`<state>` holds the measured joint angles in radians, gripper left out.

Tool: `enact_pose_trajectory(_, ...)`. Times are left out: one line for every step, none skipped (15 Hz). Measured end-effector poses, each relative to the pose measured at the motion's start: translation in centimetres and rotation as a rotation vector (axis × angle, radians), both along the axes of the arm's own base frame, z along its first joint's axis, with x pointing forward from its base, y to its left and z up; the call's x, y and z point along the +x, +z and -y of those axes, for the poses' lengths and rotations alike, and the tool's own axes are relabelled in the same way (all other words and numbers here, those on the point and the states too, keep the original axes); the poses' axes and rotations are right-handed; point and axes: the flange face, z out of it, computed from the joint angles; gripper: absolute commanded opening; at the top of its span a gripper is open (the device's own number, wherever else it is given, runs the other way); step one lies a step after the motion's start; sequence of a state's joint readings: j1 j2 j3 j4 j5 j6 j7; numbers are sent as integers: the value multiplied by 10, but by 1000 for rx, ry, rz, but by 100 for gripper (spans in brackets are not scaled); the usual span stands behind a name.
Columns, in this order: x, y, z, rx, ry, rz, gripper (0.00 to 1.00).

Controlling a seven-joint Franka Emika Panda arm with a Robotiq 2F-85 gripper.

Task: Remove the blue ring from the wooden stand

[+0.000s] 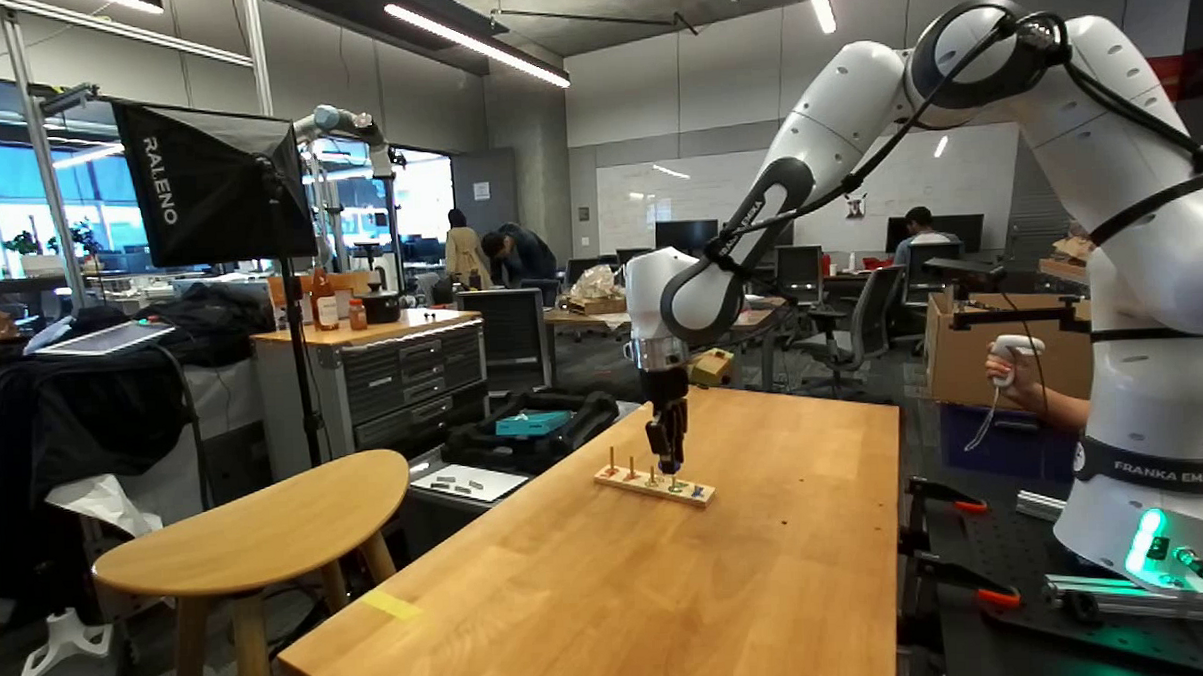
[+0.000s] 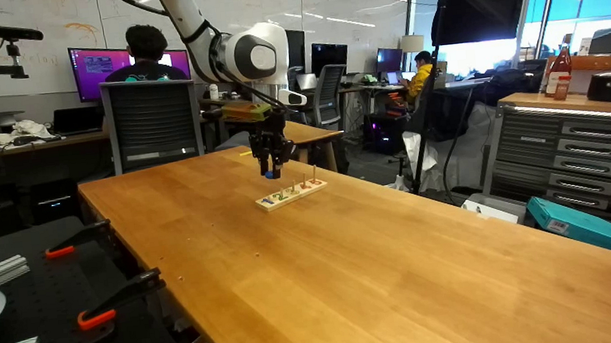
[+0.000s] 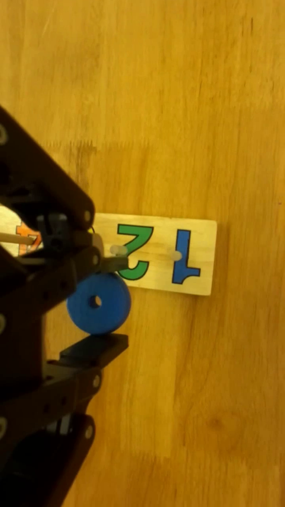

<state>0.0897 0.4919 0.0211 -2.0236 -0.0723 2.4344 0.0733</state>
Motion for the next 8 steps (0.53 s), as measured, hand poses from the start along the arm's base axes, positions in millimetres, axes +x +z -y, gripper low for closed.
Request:
enact_pose_trajectory(-2, 0, -5, 0, 5, -11, 19)
enact_pose_trajectory(-4, -2, -10, -1, 9, -22, 19)
enact_pose_trajectory(-7, -6, -13, -2, 12, -31, 19)
enact_pose_trajectory(-10, -10, -16, -3, 16, -41, 19)
enact_pose_trajectory(-14, -15, -18, -5, 20, -52, 28)
enact_pose_trajectory(-17, -22, -20, -6, 24, -64, 68)
enact_pose_trajectory(-21, -28, -22, -8, 29, -77, 69)
enact_pose_trajectory(-24, -34, -24, -9, 32, -87, 73)
